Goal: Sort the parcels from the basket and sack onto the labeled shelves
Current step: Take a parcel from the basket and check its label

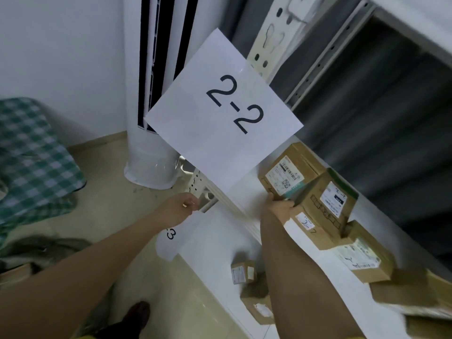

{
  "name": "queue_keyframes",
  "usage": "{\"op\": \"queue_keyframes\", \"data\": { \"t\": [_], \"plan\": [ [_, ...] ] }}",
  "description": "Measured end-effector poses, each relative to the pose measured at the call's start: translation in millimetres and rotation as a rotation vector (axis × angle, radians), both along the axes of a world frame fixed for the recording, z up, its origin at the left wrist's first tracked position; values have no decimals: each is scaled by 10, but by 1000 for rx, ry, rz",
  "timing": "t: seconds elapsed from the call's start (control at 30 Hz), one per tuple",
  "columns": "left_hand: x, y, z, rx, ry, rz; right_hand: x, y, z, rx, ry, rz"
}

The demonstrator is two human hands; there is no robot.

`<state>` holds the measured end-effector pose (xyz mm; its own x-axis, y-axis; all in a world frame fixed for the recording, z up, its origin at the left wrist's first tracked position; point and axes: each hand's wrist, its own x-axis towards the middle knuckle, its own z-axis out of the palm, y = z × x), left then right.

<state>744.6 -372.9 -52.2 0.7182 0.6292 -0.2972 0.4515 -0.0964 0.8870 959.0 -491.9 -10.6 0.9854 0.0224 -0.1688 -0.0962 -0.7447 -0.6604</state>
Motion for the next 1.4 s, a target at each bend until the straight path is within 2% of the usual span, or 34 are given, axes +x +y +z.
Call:
{"op": "queue_keyframes", "data": {
  "t": [0.2,0.33,0.6,0.7,0.83,1.0,1.2,1.4],
  "plan": [
    [-17,-290,53,-6,-3,32,-285,-276,126,150,-56,124],
    [-24,-666,101,-28,-45,95,-439,-530,160,237,-24,206],
    [-500,-1534,130,-45,-74,262,-1008,-1126,168,145,-96,630],
    [-900,-1738,11,-107,-52,379,-1363,-1242,58,145,-77,798],
    [-1564,-1961,-94,-98,37,524,-1967,-1256,-130,104,8,986],
    [-2502,-2014,-150,-101,46,742,-2795,-1107,-334,53,81,1239],
    [-3822,-1963,-207,-131,111,853,-3927,-760,-476,-31,176,1512],
    [-5351,-1786,-199,-141,196,939,-5367,-312,-632,-140,244,1609]
  ]
}}
